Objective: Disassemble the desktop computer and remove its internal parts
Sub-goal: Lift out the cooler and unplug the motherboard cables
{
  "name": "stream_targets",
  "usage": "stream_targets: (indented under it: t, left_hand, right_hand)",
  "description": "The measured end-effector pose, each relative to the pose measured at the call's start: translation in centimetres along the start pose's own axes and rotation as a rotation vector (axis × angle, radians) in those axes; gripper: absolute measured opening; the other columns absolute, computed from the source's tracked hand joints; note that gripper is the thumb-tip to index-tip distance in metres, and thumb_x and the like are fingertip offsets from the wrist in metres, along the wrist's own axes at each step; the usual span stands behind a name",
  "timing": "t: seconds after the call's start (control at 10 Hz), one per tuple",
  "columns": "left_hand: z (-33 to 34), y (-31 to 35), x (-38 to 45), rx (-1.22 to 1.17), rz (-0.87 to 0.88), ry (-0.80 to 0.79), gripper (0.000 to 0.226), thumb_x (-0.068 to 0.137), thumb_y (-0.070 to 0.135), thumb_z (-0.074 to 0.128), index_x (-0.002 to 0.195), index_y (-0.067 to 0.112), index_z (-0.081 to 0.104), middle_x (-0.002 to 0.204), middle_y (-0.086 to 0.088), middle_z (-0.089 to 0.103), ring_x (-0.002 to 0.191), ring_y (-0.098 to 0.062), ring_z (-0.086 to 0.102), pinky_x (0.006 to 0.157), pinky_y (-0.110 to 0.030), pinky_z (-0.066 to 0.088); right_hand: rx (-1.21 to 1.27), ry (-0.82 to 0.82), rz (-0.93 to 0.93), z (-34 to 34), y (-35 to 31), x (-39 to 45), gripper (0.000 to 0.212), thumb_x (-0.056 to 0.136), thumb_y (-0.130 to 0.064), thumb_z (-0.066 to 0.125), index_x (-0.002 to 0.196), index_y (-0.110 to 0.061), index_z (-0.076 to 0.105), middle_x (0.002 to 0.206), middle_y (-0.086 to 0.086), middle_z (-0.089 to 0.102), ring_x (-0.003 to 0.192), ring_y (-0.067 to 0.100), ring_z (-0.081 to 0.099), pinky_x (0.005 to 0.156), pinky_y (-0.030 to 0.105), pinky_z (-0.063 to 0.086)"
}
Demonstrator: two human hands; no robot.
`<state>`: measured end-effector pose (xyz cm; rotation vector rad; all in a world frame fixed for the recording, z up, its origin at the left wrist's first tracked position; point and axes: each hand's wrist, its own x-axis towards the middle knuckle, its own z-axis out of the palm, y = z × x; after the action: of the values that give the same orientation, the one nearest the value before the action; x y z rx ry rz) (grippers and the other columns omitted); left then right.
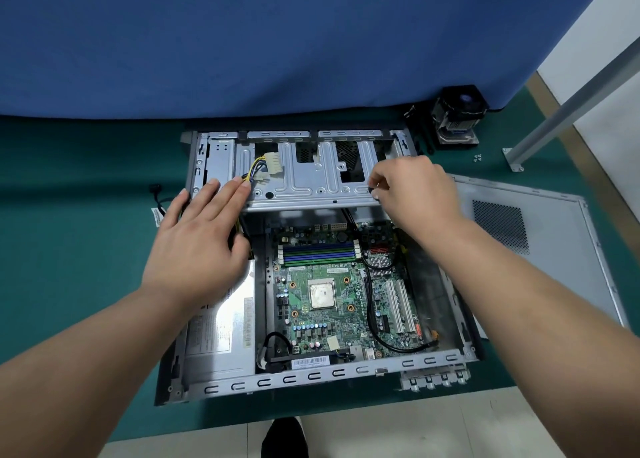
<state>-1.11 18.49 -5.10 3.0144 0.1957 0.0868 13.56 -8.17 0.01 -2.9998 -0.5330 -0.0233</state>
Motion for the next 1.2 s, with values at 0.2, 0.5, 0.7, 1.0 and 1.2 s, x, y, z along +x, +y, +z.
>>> stream_targets:
  t: [0.2, 0.5, 0.7, 1.0, 1.2]
  left_hand:
    - [0.0, 0.0, -0.1, -0.01, 0.004, 0.01, 0.072, 0.091, 0.041, 0.028, 0.163, 0.033, 0.023, 0.167, 0.015, 0.025, 0.156, -0.01, 0.017, 0.128, -0.04, 0.006]
    - [0.1, -0.1, -0.1, -0.003, 0.007, 0.012, 0.072, 0.091, 0.041, 0.026, 0.163, 0.033, 0.022, 0.167, 0.015, 0.025, 0.156, -0.01, 0.018, 0.128, -0.04, 0.006]
    - [0.2, -0.1, 0.0, 0.002, 0.008, 0.015, 0.072, 0.091, 0.042, 0.026, 0.163, 0.032, 0.022, 0.167, 0.014, 0.025, 0.156, -0.01, 0.017, 0.128, -0.04, 0.005]
    - [0.1, 0.0, 0.0, 0.0, 0.006, 0.01, 0.073, 0.091, 0.041, 0.026, 0.163, 0.033, 0.022, 0.167, 0.014, 0.024, 0.156, -0.01, 0.017, 0.128, -0.04, 0.006]
    - [0.0, -0.1, -0.1, -0.003, 0.004, 0.008, 0.073, 0.09, 0.041, 0.026, 0.162, 0.032, 0.023, 0.167, 0.014, 0.024, 0.156, -0.01, 0.017, 0.128, -0.04, 0.006]
  right_hand:
    - [0.189, 0.142, -0.011, 1.1, 0.6, -1.6, 0.012, 0.095, -0.034, 0.068, 0.099, -0.024, 0.074, 0.094, -0.001, 0.074, 0.088, 0.026, 0.066, 0.071, 0.034, 0.049]
    - [0.109, 0.194, -0.091, 2.4, 3.0, -4.8, 0.019, 0.093, -0.03, 0.072, 0.109, -0.019, 0.072, 0.109, -0.002, 0.069, 0.107, 0.025, 0.058, 0.093, 0.038, 0.04]
    - [0.108, 0.176, -0.054, 1.1, 2.3, -4.1, 0.014, 0.094, -0.02, 0.067, 0.106, -0.02, 0.074, 0.102, 0.001, 0.073, 0.093, 0.029, 0.064, 0.08, 0.04, 0.051]
    - [0.242, 0.009, 0.194, -0.1, 1.1, -1.6, 0.028, 0.086, -0.009, 0.062, 0.095, -0.028, 0.08, 0.099, 0.0, 0.074, 0.091, 0.026, 0.066, 0.067, 0.028, 0.043]
    - [0.268, 0.029, 0.039, 0.5, 1.6, -4.2, 0.036, 0.097, -0.008, 0.057, 0.131, -0.015, 0.068, 0.118, 0.005, 0.061, 0.108, 0.023, 0.06, 0.1, 0.036, 0.05]
